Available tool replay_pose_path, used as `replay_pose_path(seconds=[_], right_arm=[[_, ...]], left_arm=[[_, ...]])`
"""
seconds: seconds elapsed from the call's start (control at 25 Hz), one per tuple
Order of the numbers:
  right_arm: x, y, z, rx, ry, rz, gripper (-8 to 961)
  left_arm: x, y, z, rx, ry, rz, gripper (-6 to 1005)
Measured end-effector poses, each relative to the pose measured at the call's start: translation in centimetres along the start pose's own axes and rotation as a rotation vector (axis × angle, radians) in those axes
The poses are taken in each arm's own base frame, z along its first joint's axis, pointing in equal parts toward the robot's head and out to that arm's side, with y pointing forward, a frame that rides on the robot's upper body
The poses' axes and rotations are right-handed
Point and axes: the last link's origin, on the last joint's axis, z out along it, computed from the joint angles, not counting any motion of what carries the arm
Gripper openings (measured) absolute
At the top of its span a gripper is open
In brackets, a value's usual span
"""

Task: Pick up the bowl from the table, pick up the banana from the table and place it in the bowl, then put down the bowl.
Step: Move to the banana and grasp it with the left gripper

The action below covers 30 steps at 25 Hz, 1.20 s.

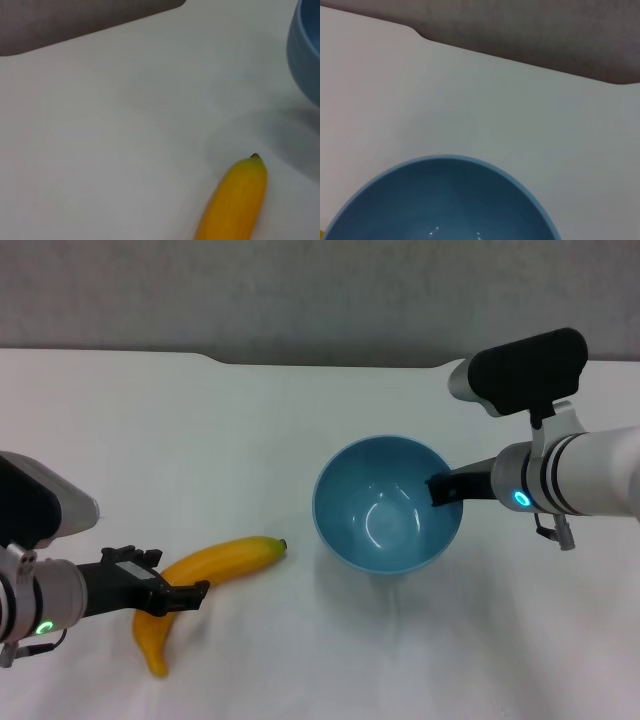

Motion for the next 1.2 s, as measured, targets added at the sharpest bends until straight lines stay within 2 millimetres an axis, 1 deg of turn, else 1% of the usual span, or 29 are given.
replay_pose_path(seconds=[0.24,0.56,1.2], right_arm=[[0.0,0.1,0.0,-0.002,0.000,-0.004,31],[0.1,0.2,-0.3,-0.009,-0.011,-0.014,31],[0.3,0.1,-0.3,-0.009,-0.014,-0.010,31]], left_arm=[[0.0,-0.5,1.0,0.034,-0.014,0.001,810],[-0.8,-0.7,1.8,0.034,-0.060,-0.008,786],[-0.6,-0.8,1.7,0.038,-0.052,-0.021,739]])
